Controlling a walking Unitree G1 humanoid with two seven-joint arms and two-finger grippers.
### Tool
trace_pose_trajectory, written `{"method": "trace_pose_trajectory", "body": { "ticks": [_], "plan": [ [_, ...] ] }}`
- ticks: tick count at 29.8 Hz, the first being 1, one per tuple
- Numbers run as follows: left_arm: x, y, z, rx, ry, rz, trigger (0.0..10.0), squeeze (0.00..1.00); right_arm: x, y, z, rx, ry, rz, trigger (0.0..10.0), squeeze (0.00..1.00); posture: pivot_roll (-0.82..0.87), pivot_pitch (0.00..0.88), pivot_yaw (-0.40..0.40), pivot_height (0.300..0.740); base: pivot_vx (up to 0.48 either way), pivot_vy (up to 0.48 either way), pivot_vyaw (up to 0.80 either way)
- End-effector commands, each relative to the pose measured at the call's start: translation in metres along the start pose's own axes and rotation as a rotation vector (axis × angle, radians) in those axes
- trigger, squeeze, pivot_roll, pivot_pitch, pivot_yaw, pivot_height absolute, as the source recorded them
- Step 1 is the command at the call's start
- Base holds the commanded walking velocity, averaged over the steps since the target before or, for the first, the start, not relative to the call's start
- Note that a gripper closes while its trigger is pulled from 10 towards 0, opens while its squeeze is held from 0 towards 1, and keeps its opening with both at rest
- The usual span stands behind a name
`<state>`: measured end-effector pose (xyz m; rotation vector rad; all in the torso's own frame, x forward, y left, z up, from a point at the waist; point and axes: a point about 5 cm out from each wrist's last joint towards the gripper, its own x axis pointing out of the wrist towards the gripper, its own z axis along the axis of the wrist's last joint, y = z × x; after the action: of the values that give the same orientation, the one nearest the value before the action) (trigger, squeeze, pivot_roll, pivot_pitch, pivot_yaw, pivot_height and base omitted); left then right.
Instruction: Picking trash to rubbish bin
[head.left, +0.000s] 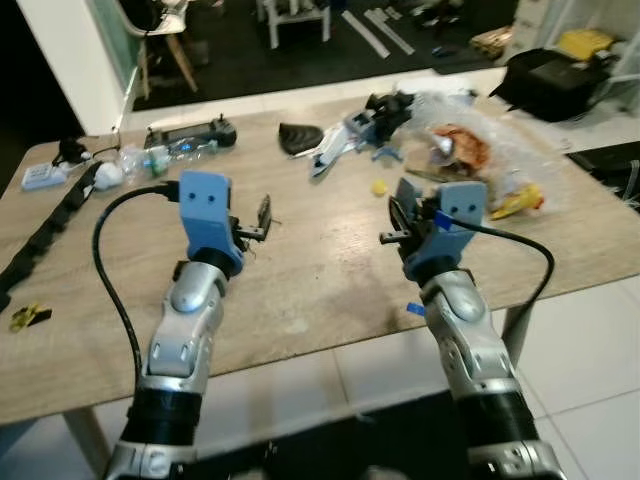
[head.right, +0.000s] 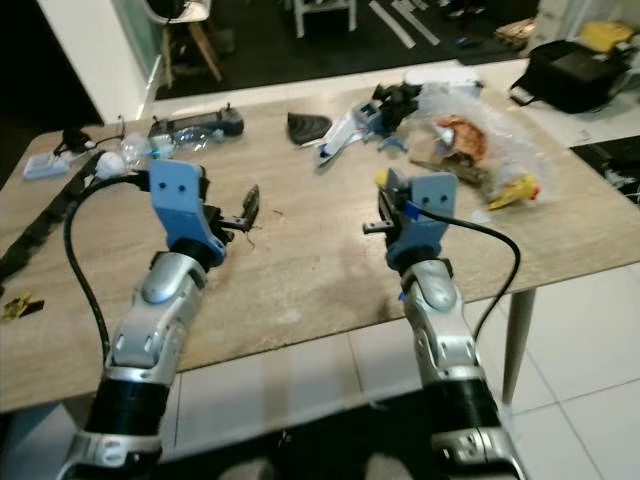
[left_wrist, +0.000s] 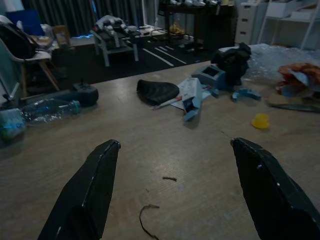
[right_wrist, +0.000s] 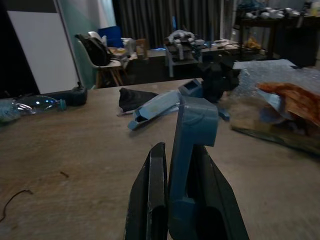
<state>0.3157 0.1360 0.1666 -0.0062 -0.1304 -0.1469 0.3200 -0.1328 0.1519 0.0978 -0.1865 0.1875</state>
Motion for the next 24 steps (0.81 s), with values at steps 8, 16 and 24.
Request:
{"method": "trace_pose_trajectory", "body": {
  "ticks": [8, 16, 24],
  "plan": [
    [0.0, 0.001, -0.001, 0.037, 0.013, -0.018, 10.0, 0.0, 0.0, 0.004, -0.002, 0.008, -0.002, 0.004, 10.0, 0.0, -0.05, 0.013, 0.024, 0.74, 0.0, 0.0, 0.0],
    [-0.002, -0.007, -0.003, 0.043, 0.015, -0.047, 10.0, 0.0, -0.004, 0.0, -0.005, 0.023, 0.007, -0.012, 10.0, 0.0, -0.06, 0.017, 0.034, 0.74, 0.0, 0.0, -0.18],
    [0.0, -0.006, -0.001, 0.024, 0.003, -0.044, 10.0, 0.0, -0.002, -0.001, -0.004, 0.015, 0.005, -0.019, 10.0, 0.0, -0.06, 0.014, 0.032, 0.74, 0.0, 0.0, -0.8]
  ]
}}
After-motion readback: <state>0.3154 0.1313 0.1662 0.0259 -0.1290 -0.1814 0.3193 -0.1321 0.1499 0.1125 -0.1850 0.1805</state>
